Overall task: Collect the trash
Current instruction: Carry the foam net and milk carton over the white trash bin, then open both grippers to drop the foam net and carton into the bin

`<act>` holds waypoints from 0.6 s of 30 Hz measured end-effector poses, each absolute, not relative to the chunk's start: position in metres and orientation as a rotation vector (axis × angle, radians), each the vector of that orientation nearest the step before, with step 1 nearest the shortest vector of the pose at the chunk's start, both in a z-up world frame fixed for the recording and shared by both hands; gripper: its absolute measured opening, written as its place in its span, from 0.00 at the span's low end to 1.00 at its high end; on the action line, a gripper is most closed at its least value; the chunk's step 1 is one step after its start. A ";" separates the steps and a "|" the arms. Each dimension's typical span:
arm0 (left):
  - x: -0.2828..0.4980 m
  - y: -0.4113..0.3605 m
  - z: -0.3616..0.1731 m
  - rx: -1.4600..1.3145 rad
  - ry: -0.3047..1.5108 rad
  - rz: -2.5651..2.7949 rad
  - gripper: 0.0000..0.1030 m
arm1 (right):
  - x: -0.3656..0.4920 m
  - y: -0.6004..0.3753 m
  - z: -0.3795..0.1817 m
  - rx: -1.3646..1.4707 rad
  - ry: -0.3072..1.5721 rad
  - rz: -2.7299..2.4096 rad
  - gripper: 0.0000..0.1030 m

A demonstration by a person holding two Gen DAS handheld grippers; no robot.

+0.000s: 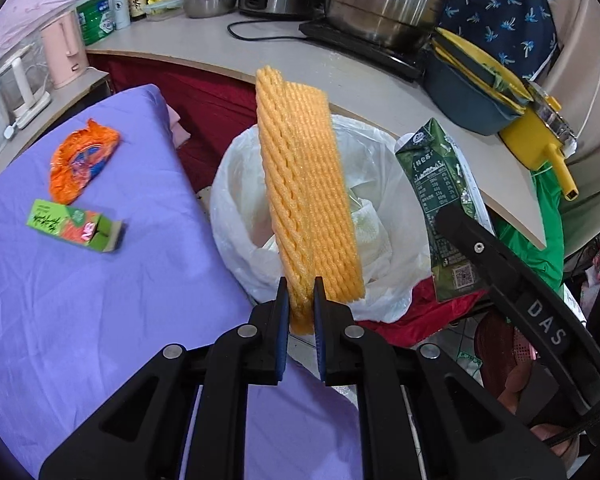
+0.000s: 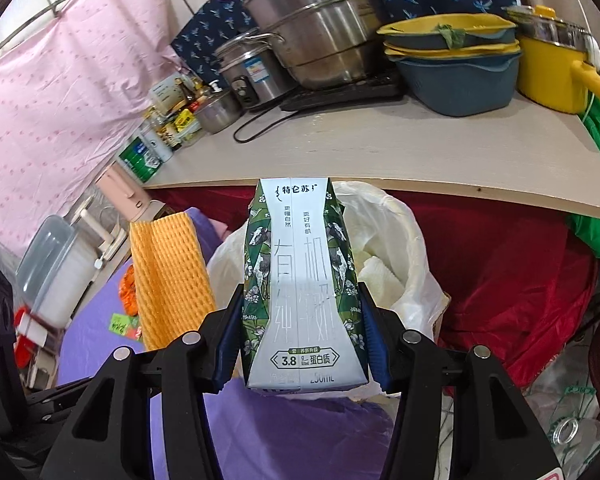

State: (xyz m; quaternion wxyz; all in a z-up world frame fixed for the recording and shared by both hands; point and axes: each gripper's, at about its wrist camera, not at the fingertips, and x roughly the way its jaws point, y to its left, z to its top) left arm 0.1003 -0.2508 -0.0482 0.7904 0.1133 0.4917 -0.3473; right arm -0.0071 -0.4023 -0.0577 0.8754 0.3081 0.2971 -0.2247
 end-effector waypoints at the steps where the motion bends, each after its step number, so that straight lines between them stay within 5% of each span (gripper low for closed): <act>1: 0.104 -0.256 -0.052 0.247 1.067 -0.745 0.11 | -0.006 -0.406 -0.060 0.649 0.624 -0.473 0.49; 9: 0.128 -0.275 -0.077 0.240 1.118 -0.733 0.14 | 0.014 -0.420 -0.078 0.669 0.653 -0.484 0.50; 10: 0.131 -0.274 -0.077 0.231 1.110 -0.727 0.19 | 0.016 -0.420 -0.078 0.668 0.650 -0.486 0.50; 12: 0.135 -0.270 -0.075 0.206 1.090 -0.700 0.55 | 0.017 -0.418 -0.074 0.662 0.623 -0.502 0.51; 18: 0.138 -0.251 -0.058 0.166 0.995 -0.640 0.61 | 0.015 -0.414 -0.057 0.647 0.578 -0.489 0.53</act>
